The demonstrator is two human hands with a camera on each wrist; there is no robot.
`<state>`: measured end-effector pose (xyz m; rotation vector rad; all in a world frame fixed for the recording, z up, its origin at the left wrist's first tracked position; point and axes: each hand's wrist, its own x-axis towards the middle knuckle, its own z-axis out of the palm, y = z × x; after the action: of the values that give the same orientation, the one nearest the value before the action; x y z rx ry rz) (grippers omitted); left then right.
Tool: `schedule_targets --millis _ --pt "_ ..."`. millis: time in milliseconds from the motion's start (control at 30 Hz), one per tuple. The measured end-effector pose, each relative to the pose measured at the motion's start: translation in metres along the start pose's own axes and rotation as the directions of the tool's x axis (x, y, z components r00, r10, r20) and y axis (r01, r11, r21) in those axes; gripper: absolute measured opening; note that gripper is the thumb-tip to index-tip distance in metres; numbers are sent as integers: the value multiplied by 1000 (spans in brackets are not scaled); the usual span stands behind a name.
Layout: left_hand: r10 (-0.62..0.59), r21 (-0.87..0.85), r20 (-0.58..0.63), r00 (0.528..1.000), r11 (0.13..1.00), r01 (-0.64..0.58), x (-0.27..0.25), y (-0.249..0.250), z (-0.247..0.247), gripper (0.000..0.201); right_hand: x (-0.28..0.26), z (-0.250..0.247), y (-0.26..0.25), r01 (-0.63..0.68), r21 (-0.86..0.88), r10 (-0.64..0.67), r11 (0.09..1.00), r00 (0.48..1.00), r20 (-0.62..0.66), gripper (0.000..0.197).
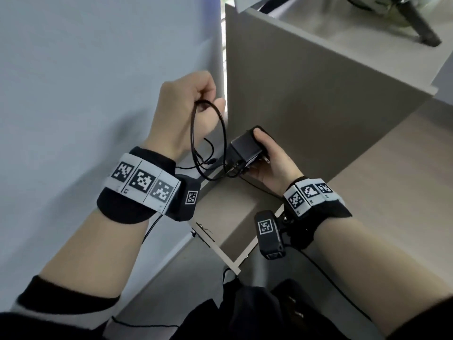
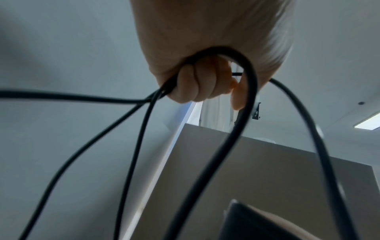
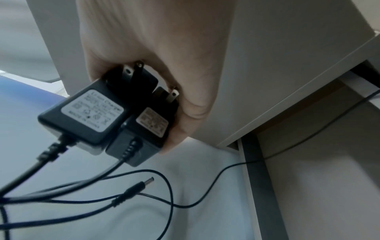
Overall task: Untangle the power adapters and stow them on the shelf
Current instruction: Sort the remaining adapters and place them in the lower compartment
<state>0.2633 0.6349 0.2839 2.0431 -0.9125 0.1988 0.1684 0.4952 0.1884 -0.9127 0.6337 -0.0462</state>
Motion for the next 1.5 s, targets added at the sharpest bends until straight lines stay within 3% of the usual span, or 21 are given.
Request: schedule_targets --millis 133,233,367,500,567,600,700,767,867,967,1067,1167,1233,1300,1367,1500 --pt "163 109 -161 973 983 -147 7 0 -26 13 4 12 4 -32 68 32 997 999 11 23" --pt "215 143 -155 964 971 -194 11 -1 -30 12 8 22 1 -19 44 19 999 1000 14 19" --pt "45 -68 -92 995 996 -51 7 -11 -3 16 13 22 -6 32 -15 -32 999 999 -15 25" --pt "-178 -277 40 983 944 182 -4 -30 28 35 20 22 -5 124 -208 -143 970 987 -79 37" --pt "-258 -279 98 961 920 276 -9 -43 47 33 22 18 -6 227 -443 -295 867 951 -91 46" --pt "-288 -253 120 950 917 310 -12 -52 57 29 22 17 -8 289 -575 -390 766 919 -57 49" --pt "-352 -87 212 912 923 376 -29 -74 84 13 16 11 -17 447 -835 -576 320 792 204 59" --pt "-388 -40 292 874 908 416 -41 -93 104 12 12 6 -26 490 -869 -571 71 734 368 61" --pt "-426 -78 467 775 853 516 -55 -123 141 30 8 -5 -34 506 -855 -516 -113 706 485 62" --pt "-453 -58 575 681 808 586 -57 -137 177 39 5 -17 -39 510 -839 -485 -191 694 532 61" --pt "-471 -147 602 645 728 669 -29 -124 189 40 3 -29 -37 527 -825 -449 -205 698 558 64" --pt "-459 -389 631 626 511 767 5 -98 186 22 3 -48 -27 533 -829 -430 -169 717 549 68" --pt "-515 -453 617 595 386 804 14 -93 181 31 7 -60 -15 538 -825 -429 -176 712 556 67" --pt "-559 -481 637 531 249 840 7 -91 175 41 12 -70 -1 540 -821 -394 -186 724 565 65" --pt "-624 -423 610 488 264 867 -10 -104 175 49 21 -72 13 554 -807 -329 -203 738 589 63" --pt "-669 -153 584 460 466 872 -44 -131 166 41 37 -69 42 590 -755 -134 -287 755 642 68"
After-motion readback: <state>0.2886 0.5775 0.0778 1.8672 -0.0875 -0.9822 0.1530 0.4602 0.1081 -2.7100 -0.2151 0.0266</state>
